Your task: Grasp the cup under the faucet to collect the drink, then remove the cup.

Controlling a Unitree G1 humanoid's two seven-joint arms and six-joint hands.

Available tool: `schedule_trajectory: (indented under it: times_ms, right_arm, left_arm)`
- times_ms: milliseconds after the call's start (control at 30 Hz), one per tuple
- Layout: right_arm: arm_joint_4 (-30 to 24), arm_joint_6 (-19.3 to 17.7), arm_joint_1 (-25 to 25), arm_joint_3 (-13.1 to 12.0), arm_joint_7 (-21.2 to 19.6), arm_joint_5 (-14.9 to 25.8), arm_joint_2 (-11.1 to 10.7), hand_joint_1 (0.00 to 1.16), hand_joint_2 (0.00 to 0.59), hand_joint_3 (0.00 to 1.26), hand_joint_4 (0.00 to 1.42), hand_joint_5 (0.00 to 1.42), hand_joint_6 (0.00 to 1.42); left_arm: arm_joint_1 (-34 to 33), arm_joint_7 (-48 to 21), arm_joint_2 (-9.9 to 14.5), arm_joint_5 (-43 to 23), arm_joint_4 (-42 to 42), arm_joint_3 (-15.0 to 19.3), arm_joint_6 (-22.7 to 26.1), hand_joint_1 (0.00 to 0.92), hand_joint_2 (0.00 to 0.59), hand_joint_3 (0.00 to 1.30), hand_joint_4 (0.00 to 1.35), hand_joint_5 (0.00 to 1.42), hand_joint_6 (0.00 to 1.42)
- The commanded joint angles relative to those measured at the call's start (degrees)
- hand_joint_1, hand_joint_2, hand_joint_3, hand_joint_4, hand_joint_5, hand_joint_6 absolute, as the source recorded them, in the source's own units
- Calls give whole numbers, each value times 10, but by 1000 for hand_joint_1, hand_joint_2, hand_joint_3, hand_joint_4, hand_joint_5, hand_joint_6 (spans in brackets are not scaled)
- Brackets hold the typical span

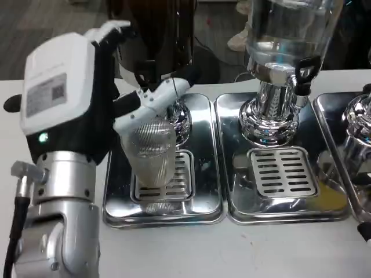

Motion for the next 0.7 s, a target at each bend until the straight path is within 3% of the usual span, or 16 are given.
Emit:
schedule_trajectory:
  times_ms: [33, 300, 700]
  right_arm:
    - [-5, -10, 8, 0, -2, 10, -1, 540, 290, 294, 211, 158, 0]
    - [-2, -20, 20, -7, 0, 24, -7, 539, 290, 288, 211, 157, 0]
    - [5, -27, 20, -6, 3, 28, -9, 538, 290, 285, 204, 157, 0]
  left_arm:
    - [-26, -15, -3, -2, 24, 16, 10, 14, 54, 352, 291, 835, 1072]
    - [-30, -18, -13, -8, 80, 10, 20, 14, 54, 350, 298, 832, 1046]
    - [-29, -23, -12, -5, 82, -9, 20, 14, 54, 371, 314, 842, 1045]
